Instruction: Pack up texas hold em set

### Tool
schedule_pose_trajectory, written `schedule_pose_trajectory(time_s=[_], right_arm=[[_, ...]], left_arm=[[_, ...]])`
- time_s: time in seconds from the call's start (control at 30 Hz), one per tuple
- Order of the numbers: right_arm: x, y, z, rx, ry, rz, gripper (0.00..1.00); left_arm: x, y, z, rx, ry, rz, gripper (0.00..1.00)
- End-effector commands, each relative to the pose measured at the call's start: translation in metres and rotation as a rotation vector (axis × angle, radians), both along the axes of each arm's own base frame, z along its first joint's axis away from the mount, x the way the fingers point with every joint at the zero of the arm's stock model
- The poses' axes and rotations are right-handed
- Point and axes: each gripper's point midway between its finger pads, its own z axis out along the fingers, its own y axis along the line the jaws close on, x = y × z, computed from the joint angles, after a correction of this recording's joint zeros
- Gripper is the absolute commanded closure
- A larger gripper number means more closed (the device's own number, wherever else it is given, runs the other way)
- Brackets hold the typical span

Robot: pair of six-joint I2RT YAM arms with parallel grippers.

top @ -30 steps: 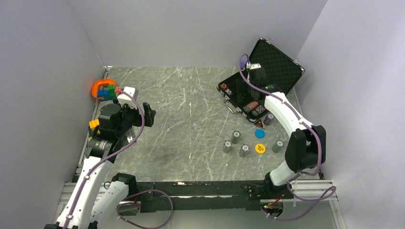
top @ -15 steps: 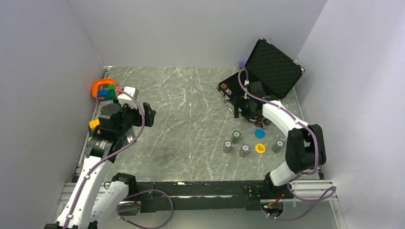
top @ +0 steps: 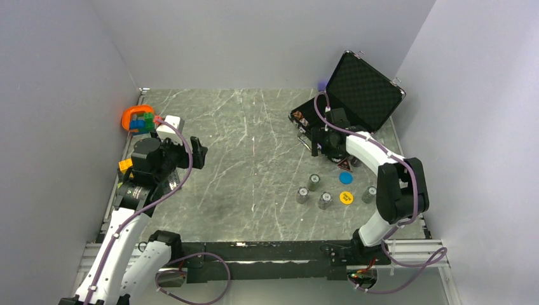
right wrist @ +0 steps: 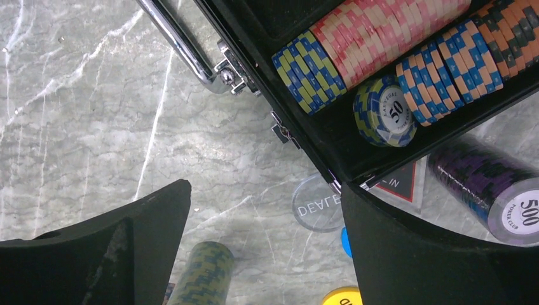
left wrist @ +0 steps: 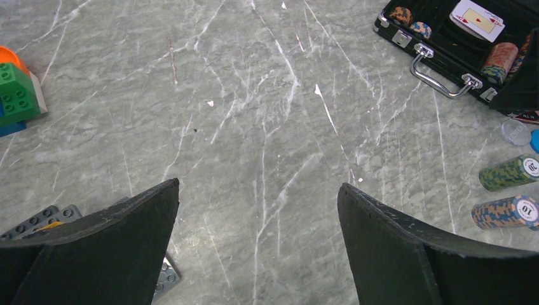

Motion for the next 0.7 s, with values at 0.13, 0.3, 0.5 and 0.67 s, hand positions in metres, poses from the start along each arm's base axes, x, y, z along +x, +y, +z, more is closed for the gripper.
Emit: schedule_pose_trajectory(time_s=[0.13,0.3,0.5,0.67], right_arm=[[0.028,0.002,0.012,-0.013,-0.079,0.007,0.09],[0.030,-0.001,0.004,-0.038,-0.062,0.008,0.09],[0.035,-0.004,-0.008,-0.063,-0.048,0.007,0.09],[0.040,-0.013,-0.017,-0.113,-0.056,-0.017,0.09]], left_arm=[[0.001,-0.001,0.008,0.001,-0.021,-0.003,0.02],[0.001,-0.001,0.007,0.002,-0.020,-0.003,0.02],[0.001,-0.001,0.007,0.001,-0.020,-0.004,0.02],[0.001,-0.001,0.007,0.001,-0.019,-0.006,0.02]])
